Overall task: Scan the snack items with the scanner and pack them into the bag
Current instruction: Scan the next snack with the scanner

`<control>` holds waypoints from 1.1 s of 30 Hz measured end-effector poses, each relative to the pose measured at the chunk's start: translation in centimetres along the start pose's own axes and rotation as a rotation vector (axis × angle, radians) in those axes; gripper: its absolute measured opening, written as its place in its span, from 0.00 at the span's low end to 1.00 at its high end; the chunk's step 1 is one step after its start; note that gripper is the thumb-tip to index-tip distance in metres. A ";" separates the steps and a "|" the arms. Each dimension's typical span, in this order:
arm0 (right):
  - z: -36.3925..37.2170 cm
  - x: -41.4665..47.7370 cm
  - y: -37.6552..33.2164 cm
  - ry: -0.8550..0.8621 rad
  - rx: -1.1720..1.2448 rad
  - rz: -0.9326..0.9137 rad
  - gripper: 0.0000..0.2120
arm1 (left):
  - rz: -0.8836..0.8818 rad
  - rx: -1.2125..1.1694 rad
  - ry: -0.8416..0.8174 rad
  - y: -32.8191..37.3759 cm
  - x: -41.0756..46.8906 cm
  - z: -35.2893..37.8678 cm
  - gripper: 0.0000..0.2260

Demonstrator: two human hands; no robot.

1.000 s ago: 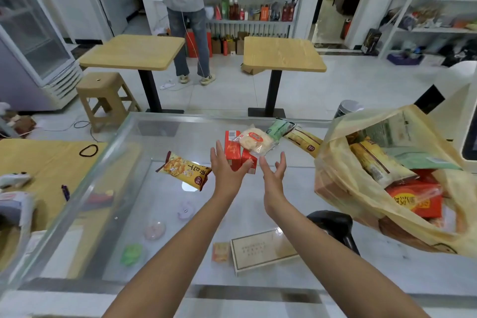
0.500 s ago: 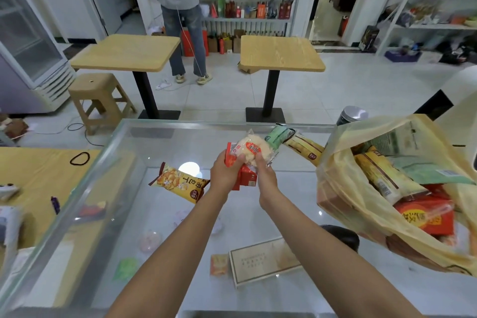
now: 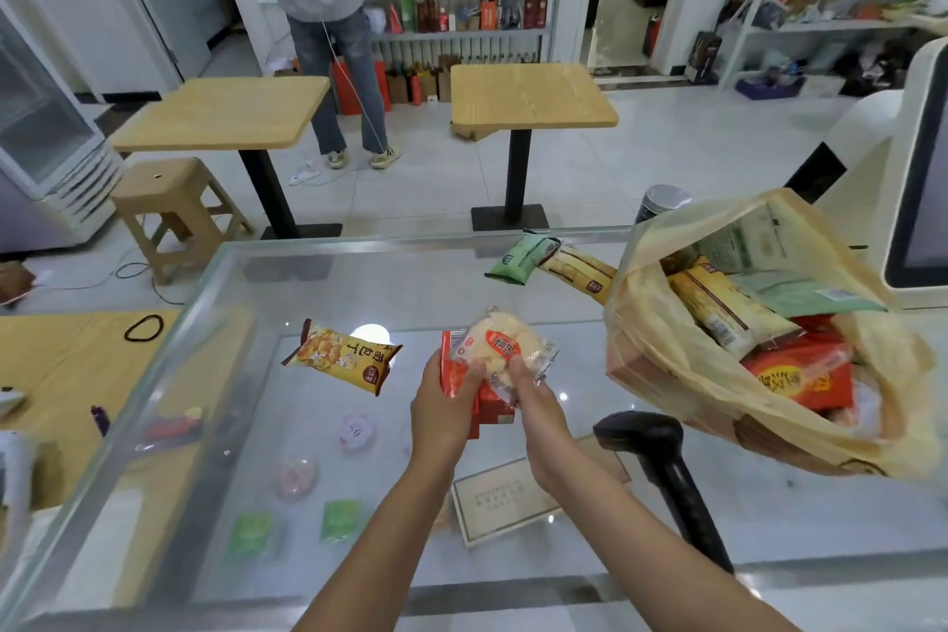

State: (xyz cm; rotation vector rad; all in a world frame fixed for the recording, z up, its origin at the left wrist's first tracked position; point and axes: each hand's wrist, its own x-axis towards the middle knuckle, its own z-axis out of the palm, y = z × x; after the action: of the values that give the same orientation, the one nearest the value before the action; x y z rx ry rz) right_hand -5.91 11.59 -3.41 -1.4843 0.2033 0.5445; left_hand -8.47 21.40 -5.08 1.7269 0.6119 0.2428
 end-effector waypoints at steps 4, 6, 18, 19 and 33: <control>-0.8 -1.6 -0.6 -0.006 -0.005 -0.064 0.11 | 0.031 0.012 -0.076 -0.4 -0.6 -0.5 0.27; -1.0 -2.5 -1.2 0.020 0.006 -0.137 0.09 | 0.060 0.018 -0.083 -0.6 -0.7 -0.8 0.29; -7.7 -6.6 6.8 0.124 -1.392 -0.942 0.39 | 0.719 0.425 0.274 -3.6 -7.2 -0.2 0.24; -8.1 -6.7 7.1 0.089 -1.470 -0.884 0.43 | 0.799 0.504 0.245 -4.3 -7.4 -0.2 0.26; -14.7 -6.3 0.8 0.188 -0.572 0.063 0.24 | 1.008 0.941 -0.228 -5.7 -8.1 1.9 0.17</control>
State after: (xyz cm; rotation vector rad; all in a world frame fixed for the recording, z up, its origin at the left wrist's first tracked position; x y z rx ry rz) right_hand -8.80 -4.16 -2.69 -2.0947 0.2545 0.5376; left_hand -15.88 16.37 -9.72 2.8256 -0.4734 0.4892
